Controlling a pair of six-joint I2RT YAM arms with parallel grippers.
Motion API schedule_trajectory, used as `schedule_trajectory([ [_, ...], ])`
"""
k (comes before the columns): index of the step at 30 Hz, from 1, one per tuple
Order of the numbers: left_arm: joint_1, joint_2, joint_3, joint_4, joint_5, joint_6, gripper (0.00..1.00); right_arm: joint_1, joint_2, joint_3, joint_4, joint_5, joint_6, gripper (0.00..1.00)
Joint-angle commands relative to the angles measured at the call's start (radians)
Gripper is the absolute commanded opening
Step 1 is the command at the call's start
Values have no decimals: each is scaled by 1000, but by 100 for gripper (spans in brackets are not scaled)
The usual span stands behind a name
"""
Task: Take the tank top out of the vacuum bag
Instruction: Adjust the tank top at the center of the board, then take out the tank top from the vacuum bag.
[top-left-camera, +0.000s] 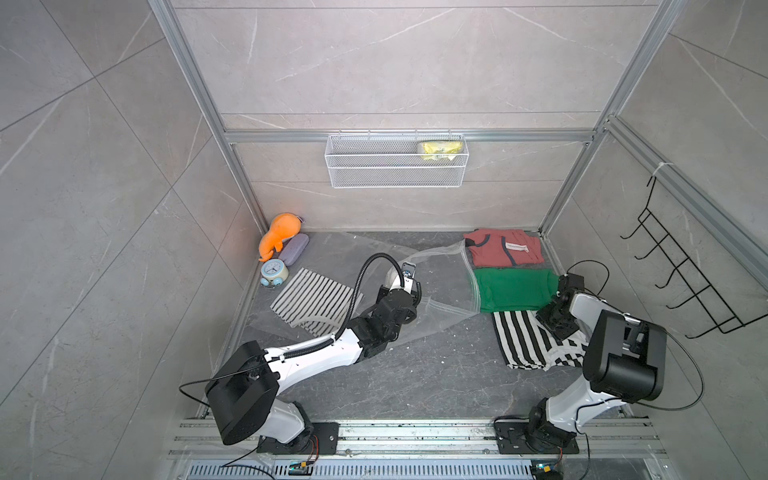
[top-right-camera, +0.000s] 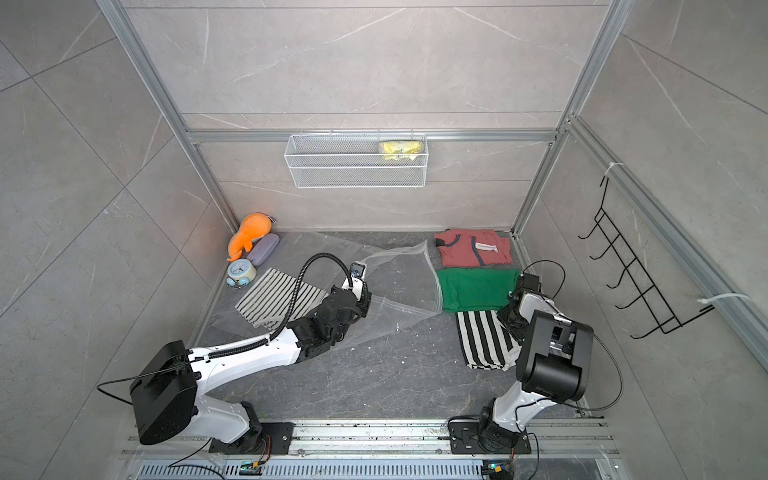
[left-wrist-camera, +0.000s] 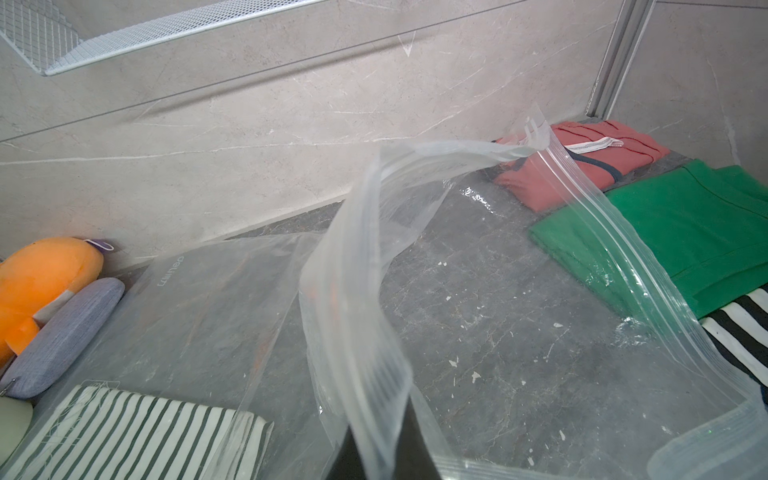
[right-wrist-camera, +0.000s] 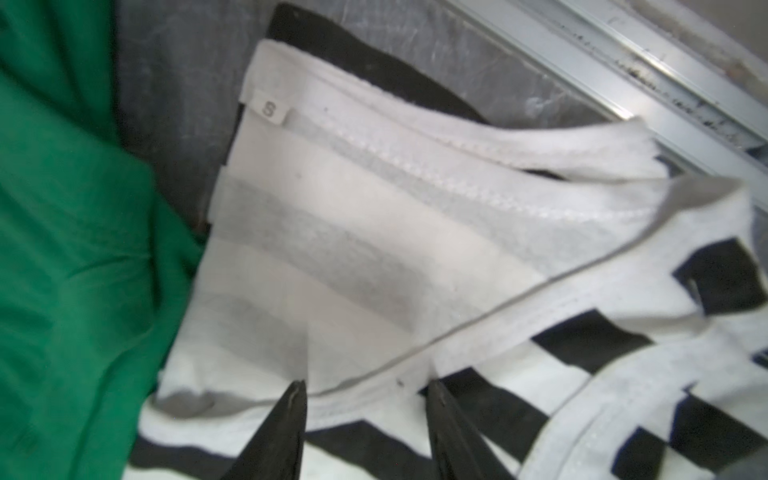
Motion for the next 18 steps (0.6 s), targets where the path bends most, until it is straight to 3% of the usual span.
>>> schedule_trajectory([
  [1, 7, 5, 40, -2, -13, -1, 0, 13, -148, 34, -78, -36, -5, 51],
  [6, 6, 25, 54, -11, 23, -9, 0, 180, -289, 64, 26, -315, -88, 49],
  [9, 6, 37, 69, -12, 44, -8, 0, 359, -241, 105, 111, -478, -107, 45],
  [11, 5, 42, 82, -17, 64, -3, 0, 455, -177, 112, 197, -591, -86, 36],
  [14, 5, 47, 92, -16, 98, 1, 0, 606, -103, 107, 314, -595, -75, 29],
  [18, 5, 60, 121, -44, 116, 2, 0, 714, -29, 119, 374, -574, -56, 23],
])
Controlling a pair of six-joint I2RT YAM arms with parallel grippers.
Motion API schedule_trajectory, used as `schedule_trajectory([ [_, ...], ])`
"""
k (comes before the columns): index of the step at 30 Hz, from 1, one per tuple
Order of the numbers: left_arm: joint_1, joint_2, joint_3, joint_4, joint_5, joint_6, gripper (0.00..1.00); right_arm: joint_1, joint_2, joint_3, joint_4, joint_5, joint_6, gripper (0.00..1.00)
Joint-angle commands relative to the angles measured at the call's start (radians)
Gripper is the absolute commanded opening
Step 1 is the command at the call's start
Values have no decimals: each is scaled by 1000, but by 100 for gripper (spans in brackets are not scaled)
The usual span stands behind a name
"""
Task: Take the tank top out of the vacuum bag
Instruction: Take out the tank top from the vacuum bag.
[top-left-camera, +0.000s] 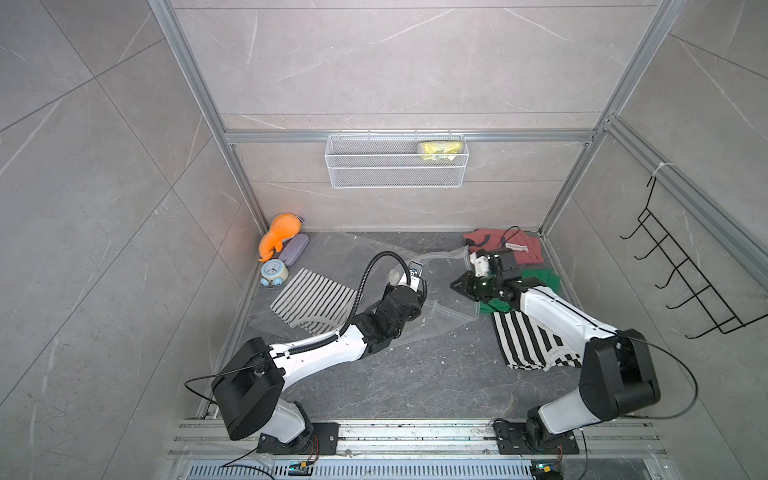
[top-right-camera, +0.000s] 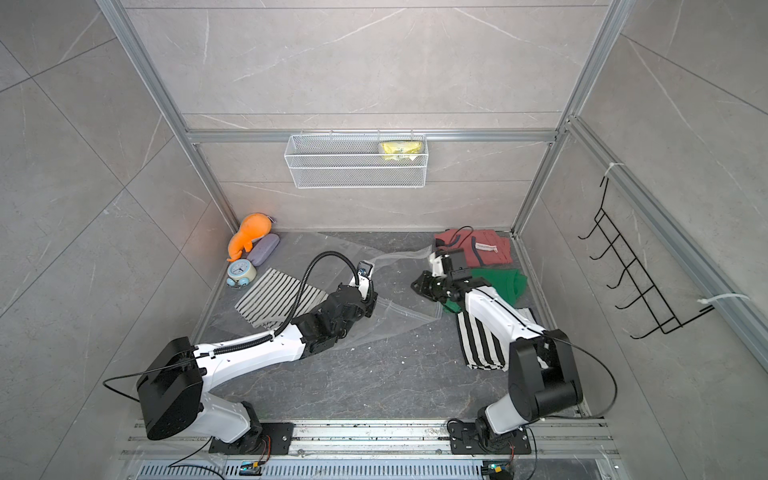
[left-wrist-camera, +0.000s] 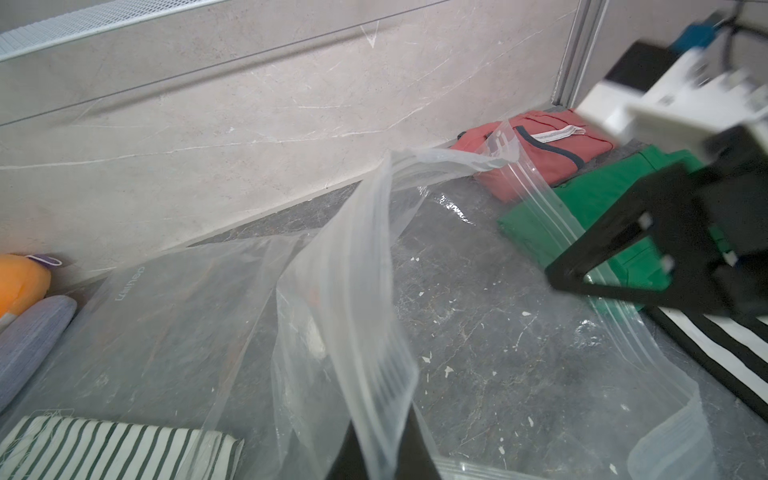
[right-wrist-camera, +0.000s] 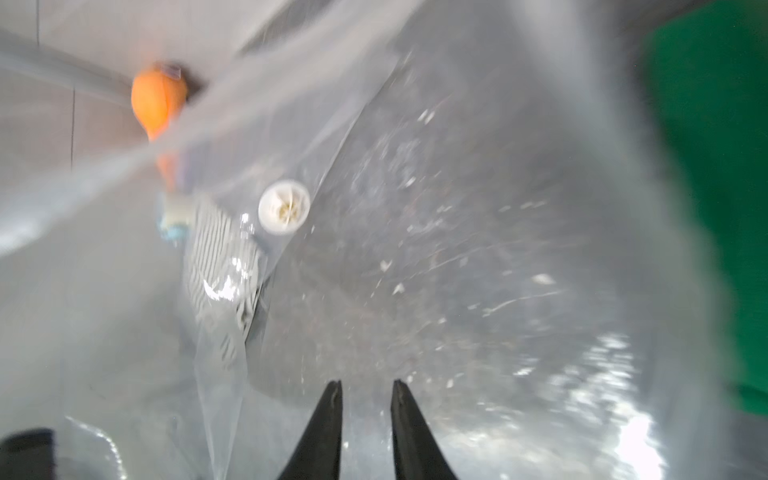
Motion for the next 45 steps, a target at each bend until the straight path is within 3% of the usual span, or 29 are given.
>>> schedule_trajectory([
  [1, 5, 16, 54, 3, 27, 3, 0, 55, 34, -1, 117, -30, 16, 22],
  [11, 5, 0, 79, 22, 54, 6, 0, 152, 99, -129, 334, 10, -12, 20],
  [23, -19, -21, 82, 48, 182, 12, 0, 191, 196, -33, 272, 50, -95, 23],
  [34, -59, -80, 35, 119, 265, 49, 0, 200, 281, 58, 364, 44, -51, 27],
  [45, -69, -64, 49, 159, 279, 45, 0, 312, 425, 47, 546, -26, 74, 27],
])
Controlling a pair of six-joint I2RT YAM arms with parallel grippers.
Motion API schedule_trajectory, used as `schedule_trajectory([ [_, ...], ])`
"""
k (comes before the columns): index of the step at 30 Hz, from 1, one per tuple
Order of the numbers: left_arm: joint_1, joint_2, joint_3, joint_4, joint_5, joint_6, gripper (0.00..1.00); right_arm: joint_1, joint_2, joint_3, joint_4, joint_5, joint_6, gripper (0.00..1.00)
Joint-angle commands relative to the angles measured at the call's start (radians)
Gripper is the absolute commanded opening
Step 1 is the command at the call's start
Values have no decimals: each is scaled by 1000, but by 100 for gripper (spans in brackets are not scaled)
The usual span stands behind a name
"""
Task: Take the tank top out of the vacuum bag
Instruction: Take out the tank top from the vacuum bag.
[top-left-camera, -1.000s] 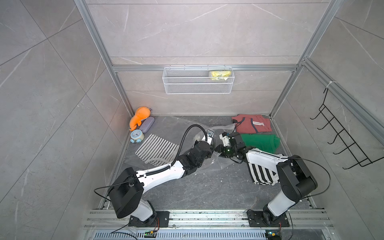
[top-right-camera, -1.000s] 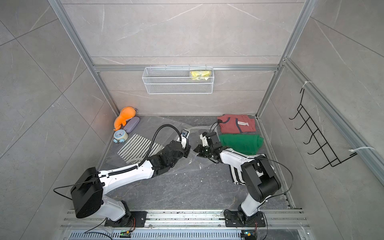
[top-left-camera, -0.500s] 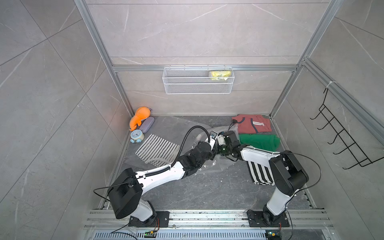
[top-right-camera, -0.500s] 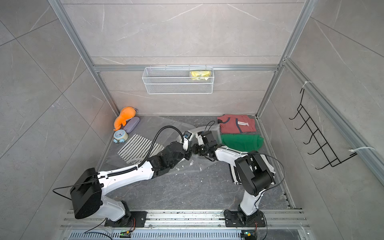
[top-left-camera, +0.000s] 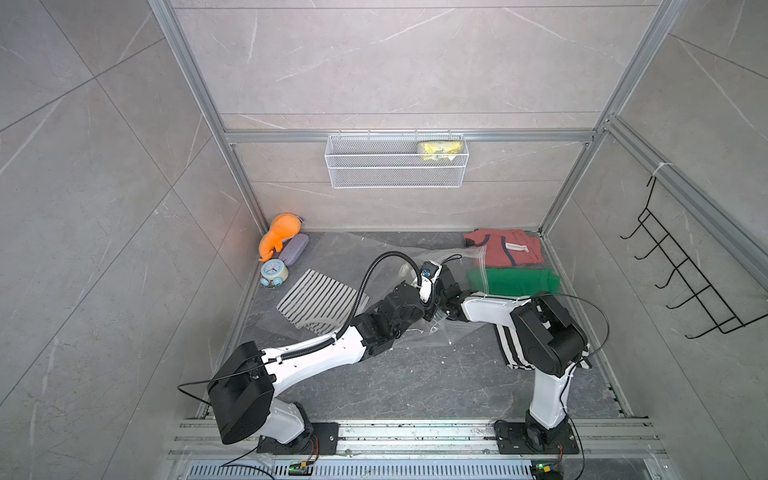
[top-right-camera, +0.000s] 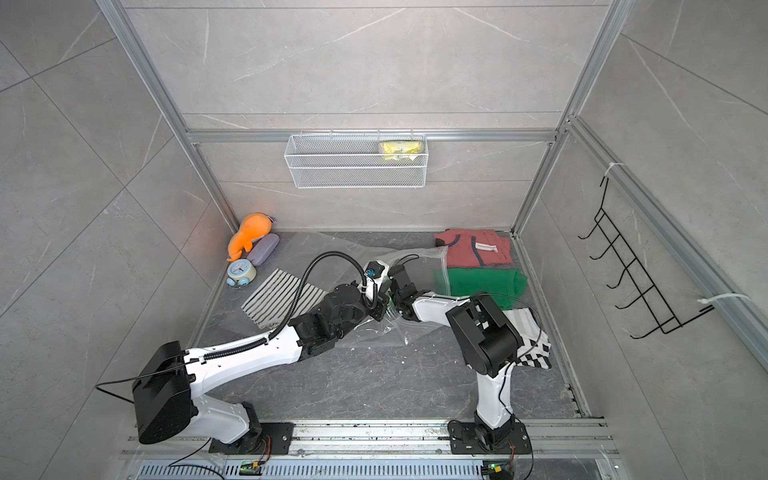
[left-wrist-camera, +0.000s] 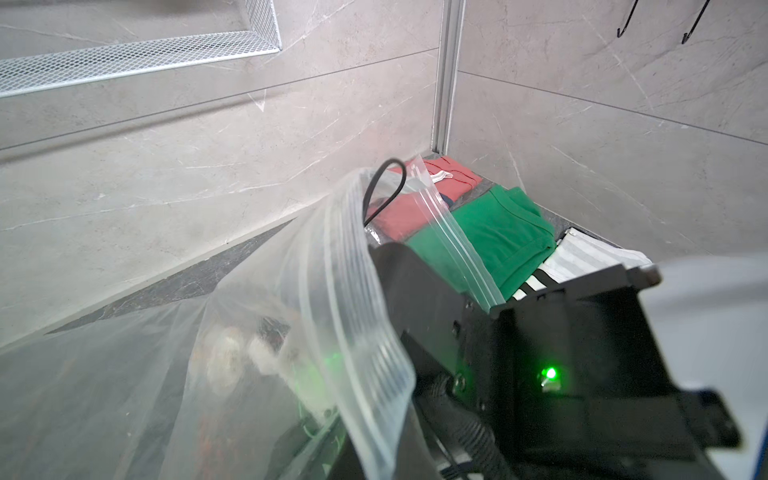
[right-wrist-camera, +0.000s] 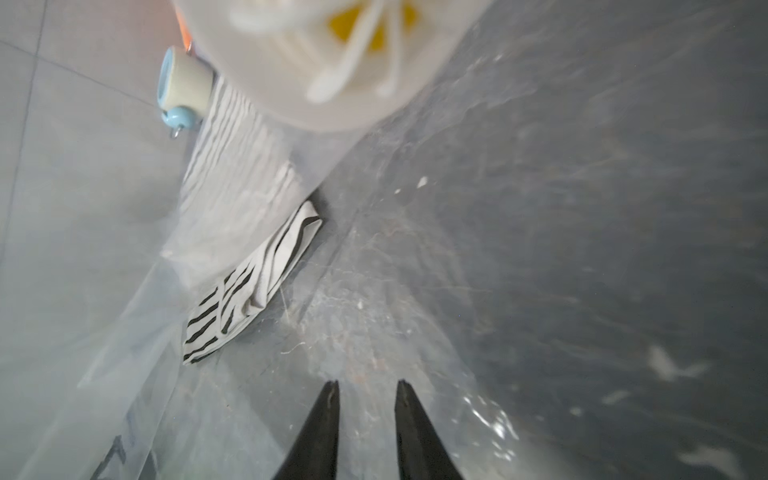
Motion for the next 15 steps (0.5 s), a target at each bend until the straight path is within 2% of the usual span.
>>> schedule_trajectory([
  [1, -11, -21, 17, 111, 34, 24, 0, 31, 51, 1, 112, -42, 74, 27],
  [8, -30, -10, 20, 136, 70, 15, 0, 81, 167, 73, 221, -116, 176, 29],
  [11, -38, -19, 0, 167, 79, 15, 0, 85, 212, 89, 325, -160, 260, 29],
  [15, -45, -38, -26, 198, 99, 2, 0, 85, 238, 107, 369, -174, 301, 30],
])
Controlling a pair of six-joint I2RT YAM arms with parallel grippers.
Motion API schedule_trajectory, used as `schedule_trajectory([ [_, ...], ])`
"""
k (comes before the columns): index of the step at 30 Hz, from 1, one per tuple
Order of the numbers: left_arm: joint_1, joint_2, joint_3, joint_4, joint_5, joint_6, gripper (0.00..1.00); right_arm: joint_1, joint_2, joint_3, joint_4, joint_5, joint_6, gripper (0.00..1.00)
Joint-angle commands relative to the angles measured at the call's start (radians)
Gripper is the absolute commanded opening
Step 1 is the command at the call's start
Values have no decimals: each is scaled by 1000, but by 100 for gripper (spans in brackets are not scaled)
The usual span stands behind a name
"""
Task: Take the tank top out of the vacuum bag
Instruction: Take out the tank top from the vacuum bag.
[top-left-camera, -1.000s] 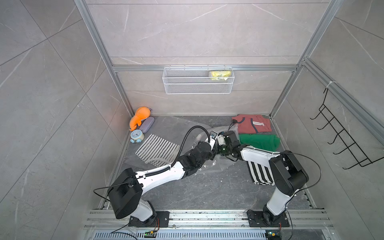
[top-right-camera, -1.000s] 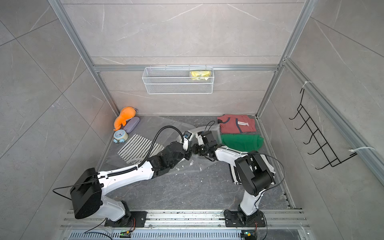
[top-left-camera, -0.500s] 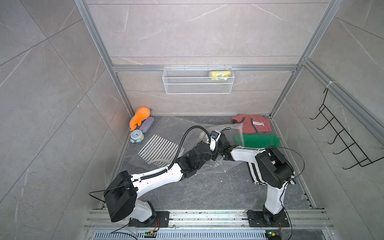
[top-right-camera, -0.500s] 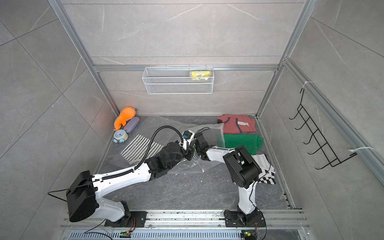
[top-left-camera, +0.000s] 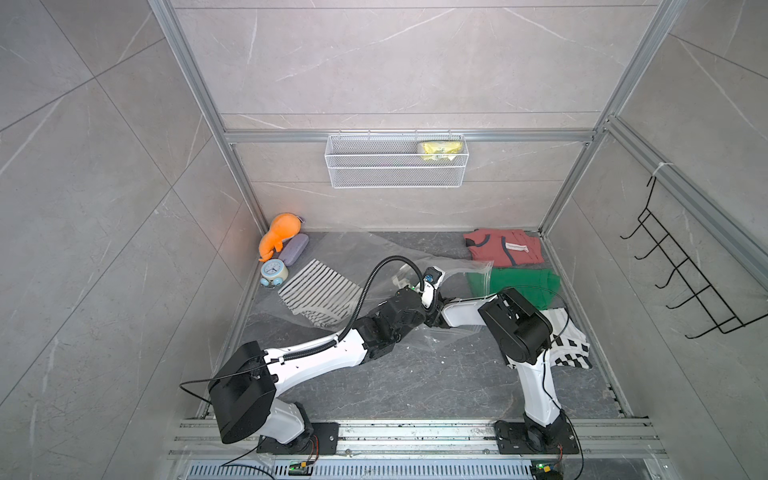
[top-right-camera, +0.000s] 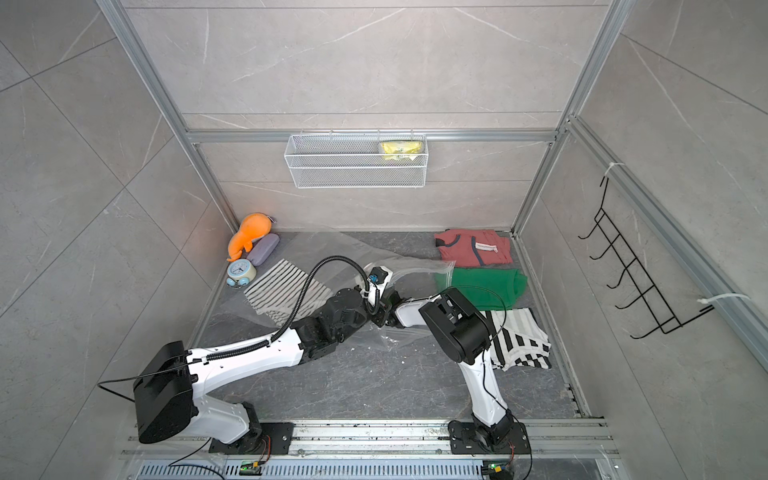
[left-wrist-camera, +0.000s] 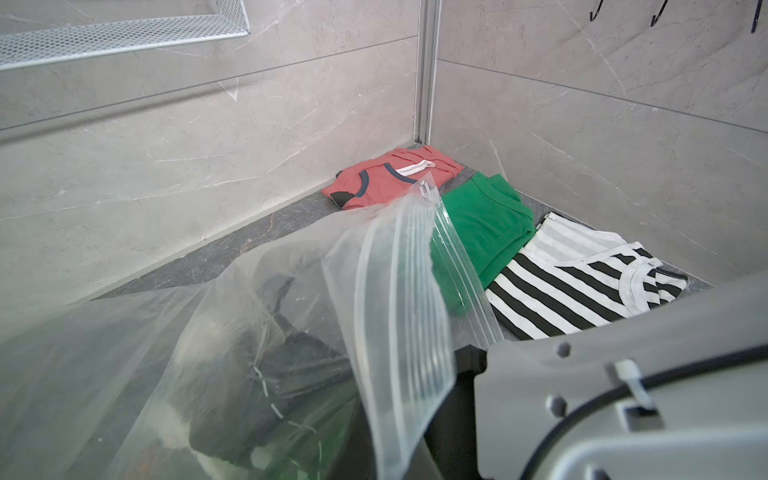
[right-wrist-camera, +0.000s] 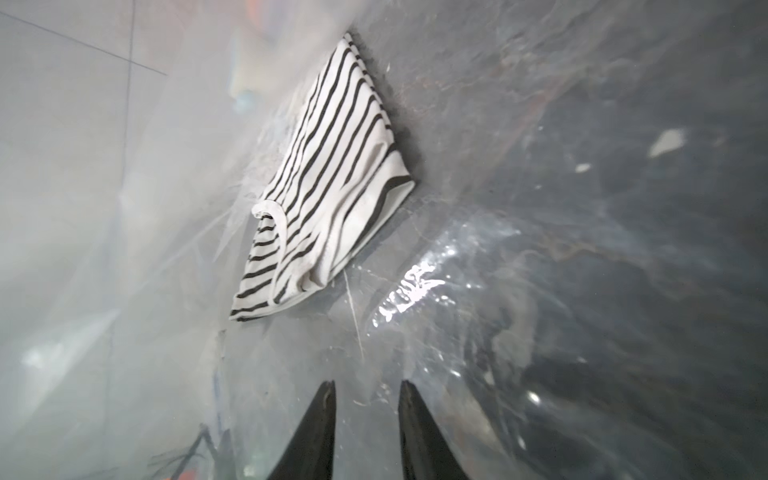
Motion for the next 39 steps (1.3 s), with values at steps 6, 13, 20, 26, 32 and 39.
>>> schedule_trajectory([
  [6, -36, -79, -35, 209, 82, -2, 0, 2, 44, 55, 34, -5, 60, 32],
  [13, -45, -108, -67, 242, 121, -2, 0, -5, 75, 113, -13, 31, 82, 34],
  [20, -45, -95, -65, 239, 103, 6, 0, 0, 100, 139, -66, 54, 97, 39],
  [26, -45, -86, -61, 224, 81, 16, 0, 17, 99, 160, -186, 108, 71, 42],
  [32, -45, -72, -47, 226, 101, 9, 0, 43, 153, 223, -213, 115, 122, 43],
  [39, -48, -63, -43, 226, 119, -7, 0, 54, 198, 247, -139, 140, 242, 45],
])
